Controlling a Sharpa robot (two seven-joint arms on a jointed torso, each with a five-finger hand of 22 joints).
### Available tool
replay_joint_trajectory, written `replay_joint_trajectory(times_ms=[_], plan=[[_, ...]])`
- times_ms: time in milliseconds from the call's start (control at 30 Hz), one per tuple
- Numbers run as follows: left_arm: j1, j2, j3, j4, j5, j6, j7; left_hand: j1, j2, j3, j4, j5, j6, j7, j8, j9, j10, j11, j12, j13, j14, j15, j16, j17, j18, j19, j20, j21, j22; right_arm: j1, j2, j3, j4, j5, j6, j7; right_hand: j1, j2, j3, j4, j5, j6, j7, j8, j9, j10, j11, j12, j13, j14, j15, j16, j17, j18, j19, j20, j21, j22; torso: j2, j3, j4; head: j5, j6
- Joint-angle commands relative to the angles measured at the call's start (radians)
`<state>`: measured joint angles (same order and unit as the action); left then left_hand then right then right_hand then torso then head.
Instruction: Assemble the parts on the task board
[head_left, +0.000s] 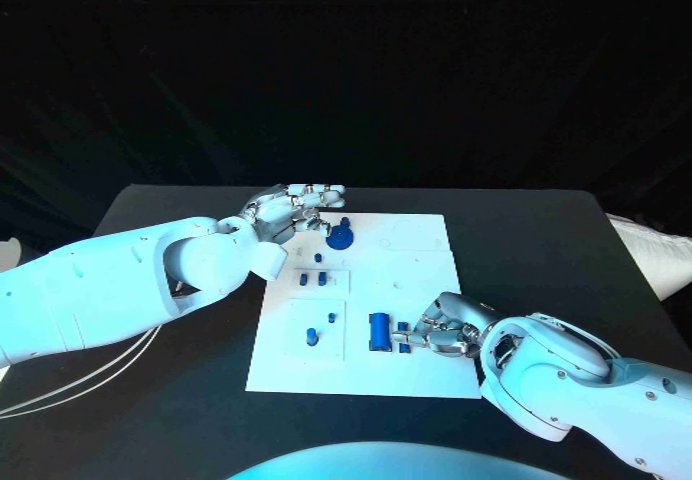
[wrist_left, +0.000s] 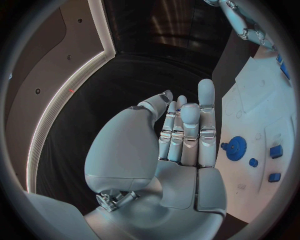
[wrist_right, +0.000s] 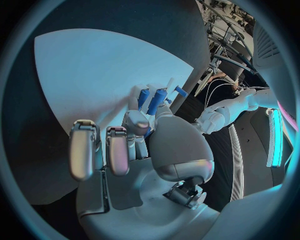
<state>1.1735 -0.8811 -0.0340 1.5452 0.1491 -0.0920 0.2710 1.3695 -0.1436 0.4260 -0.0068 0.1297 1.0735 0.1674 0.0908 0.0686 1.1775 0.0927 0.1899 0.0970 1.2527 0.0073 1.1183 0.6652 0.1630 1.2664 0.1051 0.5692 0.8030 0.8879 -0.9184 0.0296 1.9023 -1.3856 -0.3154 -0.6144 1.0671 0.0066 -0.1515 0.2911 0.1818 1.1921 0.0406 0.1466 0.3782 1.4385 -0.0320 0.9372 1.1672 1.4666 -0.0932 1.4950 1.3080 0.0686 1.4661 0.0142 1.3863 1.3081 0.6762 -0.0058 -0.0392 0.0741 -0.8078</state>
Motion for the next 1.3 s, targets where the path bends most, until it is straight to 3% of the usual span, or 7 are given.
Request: replay_joint_trajectory(times_ms=[33,300,400,500,600,1033,1300], plan=[[0.001,0.0,0.001,0.002,-0.003,0.022,0.003,-0.001,0.008,-0.005,-0.001,0.002,-0.008,0.002,0.002,-0.002,-0.008,-0.001,0.006,0.001,-0.008,0.0,-0.005,-0.001,0.018,-0.006,-0.001,-0.005,-0.001,-0.001,-0.01,0.0,0.01,-0.025,0.003,0.007,-0.013,0.002,-0.008,0.0,-0.005,0.005,0.002,0.006,0.002,0.005,0.0,0.008,0.002,0.083,-0.004,0.007,0.151,-0.011,0.017,-0.006,0.007,0.002,0.0,0.0003,-0.0006,0.001,0.0],[0.001,0.001,0.001,0.0,-0.003,0.023,0.003,-0.001,0.008,-0.005,-0.001,0.002,-0.008,0.002,0.002,-0.002,-0.008,-0.001,0.006,0.001,-0.008,0.0,-0.005,-0.001,0.018,-0.006,-0.001,-0.005,-0.001,0.0,-0.029,0.002,0.025,-0.029,0.007,0.008,0.001,0.015,-0.014,-0.005,0.012,0.007,0.0,0.008,0.006,0.008,-0.002,0.014,0.009,0.084,-0.005,0.009,0.156,-0.012,0.019,-0.007,0.01,0.008,0.0,0.0,-0.0001,-0.002,0.002],[0.001,0.001,0.001,0.001,-0.003,0.023,0.003,-0.001,0.008,-0.005,-0.001,0.002,-0.008,0.002,0.002,-0.002,-0.008,-0.001,0.006,0.001,-0.008,0.0,-0.005,-0.001,0.018,-0.006,-0.001,-0.005,-0.001,0.0,-0.033,0.002,0.021,-0.03,0.014,0.009,0.062,0.019,-0.017,-0.023,0.023,0.005,0.0,0.007,0.01,0.007,-0.002,0.012,0.012,0.084,-0.005,0.009,0.155,-0.012,0.018,-0.007,0.01,0.008,0.0,0.0,-0.0003,-0.003,0.002],[0.001,0.001,0.001,0.0,-0.003,0.023,0.003,-0.001,0.009,-0.005,-0.002,0.003,-0.008,0.001,0.002,-0.001,-0.009,-0.001,0.007,0.001,-0.011,0.001,-0.007,-0.005,0.018,-0.007,0.0,-0.006,-0.001,0.0,-0.034,0.002,0.016,-0.031,0.022,0.011,0.138,0.016,-0.009,-0.065,-0.009,0.002,0.001,0.006,0.014,0.006,-0.001,0.009,0.014,0.084,-0.005,0.008,0.154,-0.011,0.017,-0.007,0.009,0.007,0.0,-0.0003,-0.0007,-0.003,0.003],[0.001,0.002,0.001,0.0,-0.003,0.023,0.003,0.0,0.009,-0.005,-0.002,0.003,-0.008,0.001,0.002,-0.001,-0.01,-0.001,0.007,0.001,-0.011,0.001,-0.007,-0.005,0.018,-0.007,0.0,-0.006,-0.002,0.0,-0.028,0.002,0.009,-0.032,0.027,0.012,0.171,0.017,-0.008,-0.085,-0.034,0.002,0.002,0.005,0.016,0.005,-0.001,0.007,0.015,0.084,-0.005,0.008,0.155,-0.011,0.017,-0.007,0.009,0.008,0.0,-0.0002,0.0001,-0.004,0.003],[0.001,0.004,0.001,-0.002,-0.003,0.024,0.003,0.0,0.009,-0.005,-0.002,0.003,-0.008,0.001,0.002,-0.001,-0.01,-0.001,0.007,0.001,-0.011,0.001,-0.007,-0.005,0.018,-0.007,0.0,-0.006,-0.002,-0.001,0.02,0.002,-0.056,-0.041,0.042,0.011,0.201,0.028,-0.003,-0.104,-0.048,0.002,0.002,0.005,0.018,0.006,-0.001,0.01,0.019,0.084,-0.005,0.01,0.158,-0.012,0.018,-0.006,0.011,0.012,0.001,0.0001,0.0014,-0.004,0.001],[0.001,0.004,0.001,-0.002,-0.003,0.025,0.002,0.0,0.009,-0.005,-0.002,0.003,-0.008,0.001,0.002,-0.001,-0.01,-0.001,0.007,0.001,-0.011,0.001,-0.007,-0.005,0.018,-0.007,0.0,-0.006,-0.002,-0.002,0.028,0.001,-0.063,-0.047,0.044,0.012,0.205,0.028,-0.005,-0.107,-0.039,0.002,0.002,0.004,0.018,0.007,-0.001,0.012,0.021,0.084,-0.005,0.01,0.158,-0.012,0.018,-0.006,0.011,0.012,0.0,-0.001,0.0002,-0.004,0.001]])
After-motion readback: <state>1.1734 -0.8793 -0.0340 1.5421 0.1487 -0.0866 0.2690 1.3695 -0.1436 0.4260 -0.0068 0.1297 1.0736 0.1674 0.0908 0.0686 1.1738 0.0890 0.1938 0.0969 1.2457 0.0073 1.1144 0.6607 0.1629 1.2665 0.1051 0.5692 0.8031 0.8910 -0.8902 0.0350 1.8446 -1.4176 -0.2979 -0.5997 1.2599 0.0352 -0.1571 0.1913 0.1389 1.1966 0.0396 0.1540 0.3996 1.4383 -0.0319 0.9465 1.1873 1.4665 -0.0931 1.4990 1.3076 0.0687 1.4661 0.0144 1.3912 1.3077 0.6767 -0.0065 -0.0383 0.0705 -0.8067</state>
